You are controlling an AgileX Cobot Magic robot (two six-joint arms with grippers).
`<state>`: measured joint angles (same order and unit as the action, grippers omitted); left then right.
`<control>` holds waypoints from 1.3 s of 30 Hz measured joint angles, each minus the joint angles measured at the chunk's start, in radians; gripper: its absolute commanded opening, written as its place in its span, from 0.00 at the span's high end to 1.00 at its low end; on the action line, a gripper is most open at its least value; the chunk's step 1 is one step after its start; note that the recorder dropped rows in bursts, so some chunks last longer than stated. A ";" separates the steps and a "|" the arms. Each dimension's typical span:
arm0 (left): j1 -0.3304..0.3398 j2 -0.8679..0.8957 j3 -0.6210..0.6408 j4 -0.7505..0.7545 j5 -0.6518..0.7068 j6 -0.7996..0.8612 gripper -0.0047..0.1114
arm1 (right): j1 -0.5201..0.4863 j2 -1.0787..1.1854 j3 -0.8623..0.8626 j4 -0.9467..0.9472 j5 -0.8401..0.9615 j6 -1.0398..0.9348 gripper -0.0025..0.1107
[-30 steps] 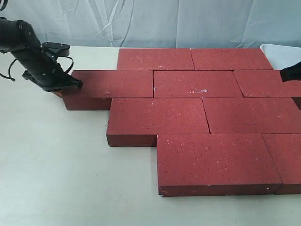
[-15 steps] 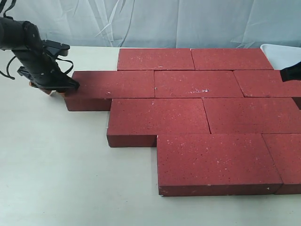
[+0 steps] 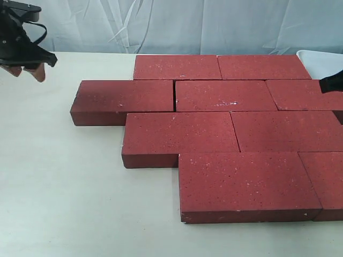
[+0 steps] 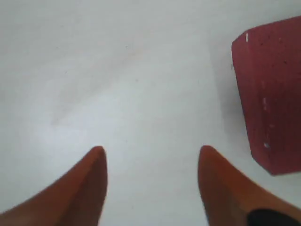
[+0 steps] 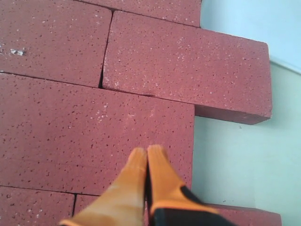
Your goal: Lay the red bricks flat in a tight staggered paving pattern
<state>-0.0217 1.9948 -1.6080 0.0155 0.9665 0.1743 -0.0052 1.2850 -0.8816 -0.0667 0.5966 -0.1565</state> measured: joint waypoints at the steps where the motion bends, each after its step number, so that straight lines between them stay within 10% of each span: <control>1: 0.000 -0.013 -0.002 0.003 0.028 0.002 0.81 | 0.000 0.000 0.000 0.000 0.000 0.000 0.99; 3: 0.000 -0.036 -0.002 0.014 0.100 0.018 0.96 | 0.000 0.000 0.000 0.000 0.000 0.000 0.99; 10: 0.000 -0.183 0.130 0.040 0.082 0.001 0.95 | 0.000 0.000 0.000 0.000 0.000 0.000 0.99; 21: 0.000 -0.276 0.388 0.076 -0.259 -0.029 0.96 | 0.000 0.000 0.000 0.000 0.000 0.000 0.99; 39: -0.053 -0.943 0.835 0.049 -0.877 -0.029 0.96 | 0.000 0.000 0.000 0.000 0.000 0.000 0.99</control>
<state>-0.0742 1.0517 -0.7731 0.0642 0.0893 0.1458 -0.0052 1.2850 -0.8816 -0.0667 0.5966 -0.1565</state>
